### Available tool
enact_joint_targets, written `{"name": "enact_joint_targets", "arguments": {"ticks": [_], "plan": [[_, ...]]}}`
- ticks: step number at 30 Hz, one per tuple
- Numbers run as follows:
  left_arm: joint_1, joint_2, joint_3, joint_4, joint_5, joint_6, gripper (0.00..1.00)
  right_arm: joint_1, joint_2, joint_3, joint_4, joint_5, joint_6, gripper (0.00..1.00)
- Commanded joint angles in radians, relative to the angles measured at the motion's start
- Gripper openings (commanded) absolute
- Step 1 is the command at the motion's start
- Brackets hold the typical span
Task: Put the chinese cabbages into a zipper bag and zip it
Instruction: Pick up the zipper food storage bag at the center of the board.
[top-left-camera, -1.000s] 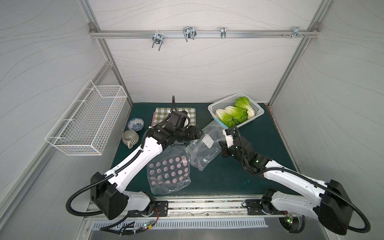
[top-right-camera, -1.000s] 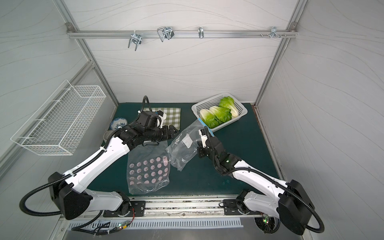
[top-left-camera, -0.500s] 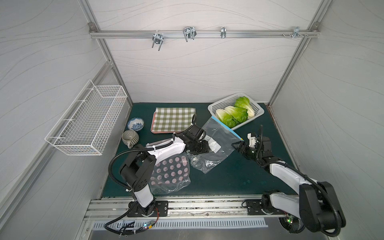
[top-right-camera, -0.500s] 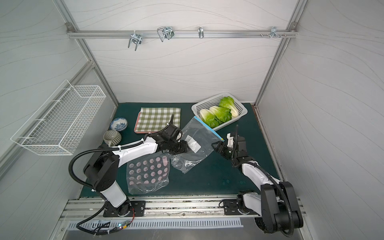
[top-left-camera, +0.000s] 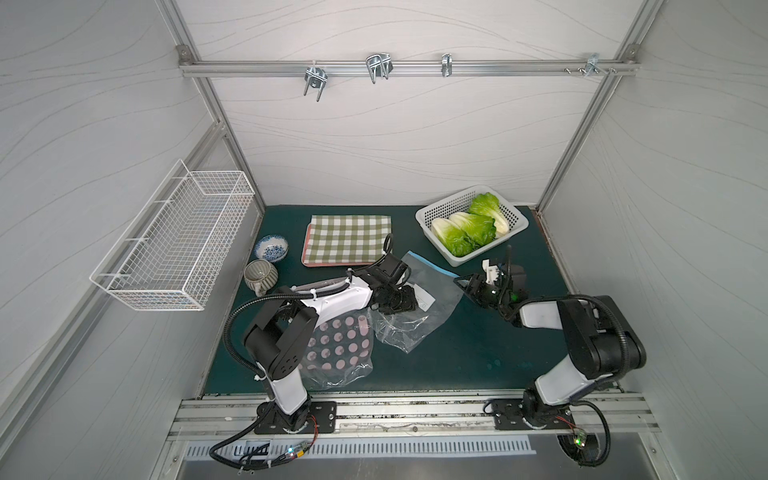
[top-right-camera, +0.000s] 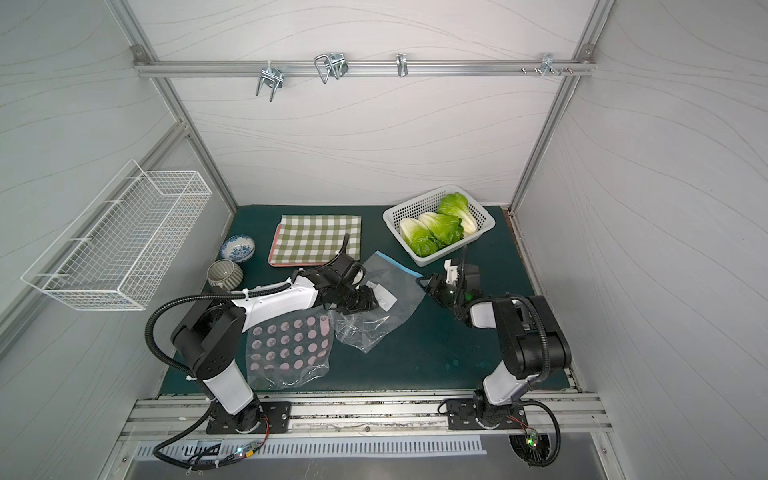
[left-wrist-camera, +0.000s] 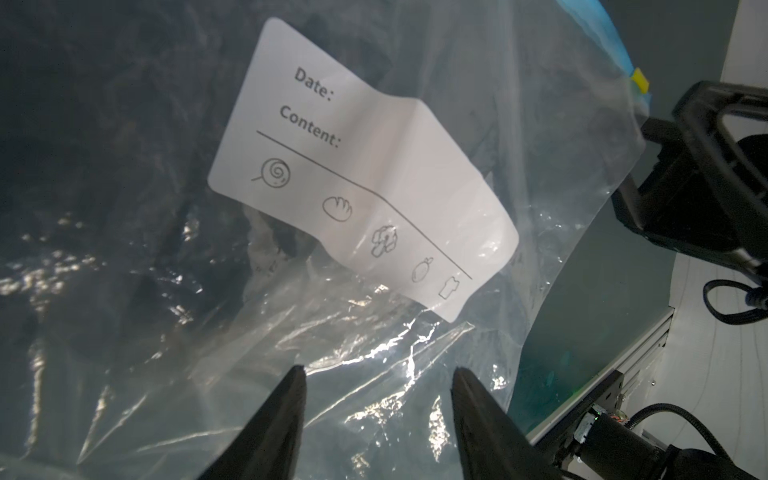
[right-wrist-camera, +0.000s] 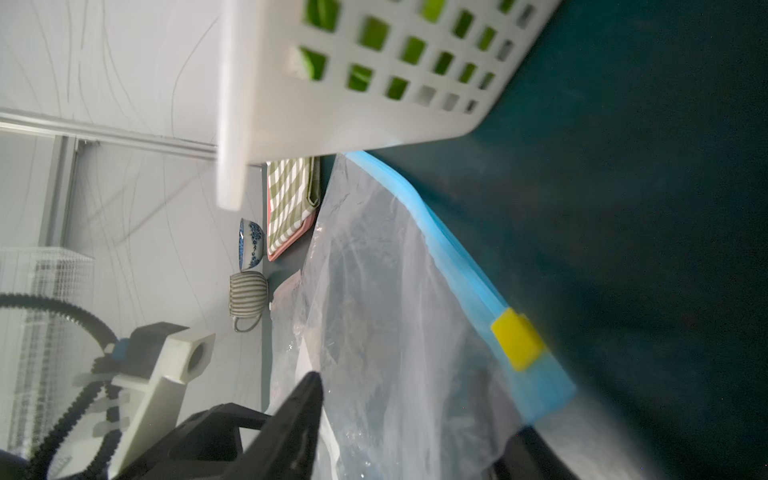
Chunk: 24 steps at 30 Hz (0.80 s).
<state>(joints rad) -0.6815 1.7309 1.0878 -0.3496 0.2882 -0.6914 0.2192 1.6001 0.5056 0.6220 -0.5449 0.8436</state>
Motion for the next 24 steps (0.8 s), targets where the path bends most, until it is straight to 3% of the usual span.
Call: {"name": "enact_joint_targets", "arguments": {"ticks": [1,6,10,14,19,24], "plan": [[0.005,0.010,0.023,-0.004,-0.011,0.018,0.59,0.054,-0.033,0.000,0.039,0.048,-0.017,0.41],[0.024,-0.042,0.037,-0.065,0.005,0.030,0.59,0.202,-0.182,0.020,-0.233,0.300,-0.196,0.15],[0.059,-0.131,0.057,-0.127,0.024,0.039,0.60,0.384,-0.346,0.034,-0.399,0.569,-0.413,0.07],[0.097,-0.208,0.098,-0.194,0.051,0.041,0.62,0.505,-0.514,0.032,-0.418,0.741,-0.607,0.04],[0.139,-0.303,0.203,-0.284,0.047,0.055,0.68,0.562,-0.661,0.136,-0.443,0.808,-0.821,0.00],[0.172,-0.380,0.278,-0.317,0.047,0.048,0.70,0.627,-0.706,0.224,-0.423,0.787,-1.052,0.00]]}}
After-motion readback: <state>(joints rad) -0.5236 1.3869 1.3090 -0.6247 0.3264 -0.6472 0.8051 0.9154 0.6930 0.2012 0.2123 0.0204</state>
